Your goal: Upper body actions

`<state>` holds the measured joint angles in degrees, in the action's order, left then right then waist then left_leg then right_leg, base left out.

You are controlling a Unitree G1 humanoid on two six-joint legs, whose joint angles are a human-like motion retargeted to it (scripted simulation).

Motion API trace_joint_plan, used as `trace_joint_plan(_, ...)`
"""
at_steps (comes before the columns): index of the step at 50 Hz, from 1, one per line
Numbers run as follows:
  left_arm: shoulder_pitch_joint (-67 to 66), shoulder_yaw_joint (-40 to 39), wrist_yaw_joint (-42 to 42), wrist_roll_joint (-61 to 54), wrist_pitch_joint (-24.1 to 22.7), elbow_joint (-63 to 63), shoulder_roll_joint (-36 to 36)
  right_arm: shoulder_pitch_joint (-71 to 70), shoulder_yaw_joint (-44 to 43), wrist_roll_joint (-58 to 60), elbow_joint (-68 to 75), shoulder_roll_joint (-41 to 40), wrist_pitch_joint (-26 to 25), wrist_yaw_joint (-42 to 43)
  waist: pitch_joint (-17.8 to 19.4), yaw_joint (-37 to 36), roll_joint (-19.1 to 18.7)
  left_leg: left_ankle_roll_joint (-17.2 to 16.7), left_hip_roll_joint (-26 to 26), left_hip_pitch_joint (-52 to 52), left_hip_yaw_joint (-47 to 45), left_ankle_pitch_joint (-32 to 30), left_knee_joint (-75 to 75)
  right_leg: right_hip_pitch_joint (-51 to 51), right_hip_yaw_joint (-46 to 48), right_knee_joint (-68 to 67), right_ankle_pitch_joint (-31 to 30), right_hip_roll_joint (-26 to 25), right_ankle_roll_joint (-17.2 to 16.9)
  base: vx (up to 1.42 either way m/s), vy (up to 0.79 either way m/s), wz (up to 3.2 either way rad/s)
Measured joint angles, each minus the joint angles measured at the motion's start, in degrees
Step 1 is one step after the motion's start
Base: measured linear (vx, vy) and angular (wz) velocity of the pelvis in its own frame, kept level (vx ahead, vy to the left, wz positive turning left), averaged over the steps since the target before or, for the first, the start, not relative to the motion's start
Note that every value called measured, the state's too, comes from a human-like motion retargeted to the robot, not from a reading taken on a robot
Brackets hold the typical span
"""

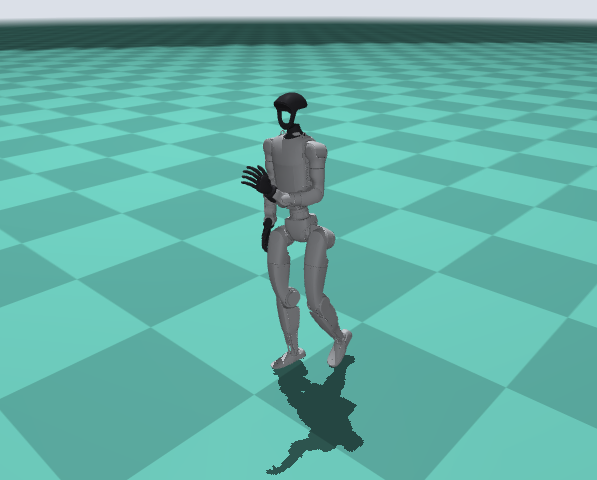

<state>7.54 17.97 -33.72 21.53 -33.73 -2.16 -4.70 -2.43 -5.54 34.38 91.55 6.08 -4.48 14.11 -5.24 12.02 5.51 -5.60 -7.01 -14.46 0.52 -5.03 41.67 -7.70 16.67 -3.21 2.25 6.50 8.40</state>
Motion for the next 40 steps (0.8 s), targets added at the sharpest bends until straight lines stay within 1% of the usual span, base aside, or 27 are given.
trace_joint_plan(3, -1.8, -0.3, 1.1, 0.5, 0.1, -1.8, -0.7, 0.3, -0.1, -1.9, -0.4, -0.1, 1.1, -0.7, 0.6, -1.0, -0.8, 1.6, -0.3, -1.8, 0.1, 2.5, -7.9, 1.3, -0.2, -0.2, 1.2, -1.8, 0.5, 0.25, -0.13, -0.28)
trace_joint_plan(8, -3.5, -0.8, 2.5, -0.6, -0.2, -2.8, -0.8, 1.1, 0.3, -2.4, -1.2, -0.2, 0.9, -1.8, 2.6, -3.2, -2.8, 5.0, 0.5, -3.1, -0.1, 3.8, -23.9, 4.3, -0.7, 0.0, 3.0, -5.9, 1.2, 0.27, -0.06, -0.29)
trace_joint_plan(10, -4.1, -1.2, 2.6, -0.7, -0.1, -2.5, -0.8, 1.6, 0.8, -2.3, -1.7, -0.3, 1.1, -1.8, 3.6, -4.3, -3.5, 6.1, -0.1, -3.3, 0.9, 3.8, -30.1, 5.8, -1.3, -0.1, 3.7, -7.4, 1.3, 0.31, -0.04, -0.42)
trace_joint_plan(13, -4.3, -1.7, 2.3, -0.5, 0.2, -2.2, -1.0, 1.8, 1.3, -2.2, -2.3, -0.7, 1.5, -1.8, 5.0, -4.8, -3.8, 6.5, -1.0, -3.5, 1.4, 2.1, -37.6, 8.0, -1.5, -0.5, 5.1, -8.4, 1.4, 0.36, -0.02, -0.17)
trace_joint_plan(15, -4.6, -1.8, 2.2, -0.5, 0.3, -2.1, -0.9, 2.0, 1.7, -1.9, -2.3, -0.9, 1.7, -2.0, 5.5, -4.7, -3.6, 7.2, -1.4, -3.2, -0.6, 4.2, -41.3, 9.4, -1.3, -0.9, 6.1, -8.6, 1.4, 0.41, 0.00, -0.03)
trace_joint_plan(17, -5.1, -1.7, 2.1, -0.6, 0.4, -2.1, -0.7, 2.1, 2.1, -1.5, -1.9, -1.1, 1.6, -2.2, 5.6, -4.8, -3.4, 8.0, -1.1, -2.9, -2.0, 4.5, -41.3, 10.6, -1.5, -1.2, 7.0, -8.8, 1.2, 0.42, 0.04, -0.11)
trace_joint_plan(20, -5.3, -1.7, 2.4, -0.9, 0.3, -2.3, -0.3, 1.9, 2.6, -0.8, -0.9, -1.2, 1.1, -2.7, 5.1, -5.1, -3.3, 10.3, -0.6, -2.5, -2.5, 3.2, -38.7, 11.7, -2.0, -1.9, 8.1, -9.2, 0.7, 0.39, 0.05, -0.23)
trace_joint_plan(22, -5.3, -2.0, 2.7, -1.0, 0.0, -2.4, -0.3, 1.4, 2.7, -0.4, 0.1, -1.3, 0.8, -2.9, 4.6, -5.9, -3.3, 10.3, -0.2, -2.3, -2.4, 1.2, -38.0, 12.0, -2.8, -2.8, 8.6, -9.5, 0.4, 0.57, 0.12, -0.50)
trace_joint_plan(25, -6.1, -2.2, 2.3, -0.4, 0.0, -2.2, -0.3, 1.4, 2.6, 0.5, 1.4, -1.3, 0.5, -3.3, 3.0, -6.7, -3.0, 10.7, -0.3, -1.7, -1.3, -0.1, -37.3, 12.2, -3.4, -4.4, 8.4, -9.0, 0.1, 0.45, 0.08, -0.40)
trace_joint_plan(27, -6.4, -2.3, 2.1, -0.3, -0.1, -2.4, -0.2, 1.4, 2.6, 0.9, 2.0, -1.3, 0.3, -3.4, 2.0, -7.1, -2.7, 11.3, -0.8, -1.5, -0.6, 0.8, -36.9, 12.0, -3.7, -5.7, 7.1, -8.2, -0.5, 0.60, 0.19, -0.33)
trace_joint_plan(31, -6.3, -1.8, 3.8, -2.0, -0.1, -3.0, 0.0, 1.2, 2.7, 0.8, 2.9, -1.1, 0.2, -3.5, 1.4, -7.4, -3.0, 11.4, -0.5, 0.7, -1.8, 3.2, -37.3, 11.2, -2.8, -10.1, 0.6, -6.9, -2.5, 0.34, 0.13, -0.18)
trace_joint_plan(35, -4.9, -1.1, 5.1, -3.1, -0.2, -2.3, -0.8, 0.7, 3.3, 0.5, 1.8, -0.8, 0.3, -3.3, 1.8, -7.5, -4.7, 10.8, 0.9, 2.7, -2.3, 5.3, -37.7, 7.4, -0.3, -19.4, -9.1, -5.9, -5.3, 0.39, 0.22, -0.12)
trace_joint_plan(38, -3.3, -0.8, 3.9, -1.8, 0.0, -2.3, -1.8, 0.1, 3.9, 0.3, 0.6, -1.0, 0.2, -2.6, 2.5, -7.1, -5.9, 10.4, 2.1, 3.3, -2.7, 6.7, -37.3, 4.3, 4.6, -27.9, -11.0, -4.0, -7.7, 0.30, 0.19, 0.04)
trace_joint_plan(40, -2.3, -0.5, 3.6, -1.6, -0.2, -2.9, -2.2, -0.4, 4.1, 0.0, 0.1, -1.3, 0.2, -2.0, 3.3, -7.1, -6.7, 10.0, 3.0, 4.0, -3.0, 7.4, -37.1, 2.5, 7.2, -33.0, -8.6, -2.8, -7.1, 0.17, 0.11, 0.06)
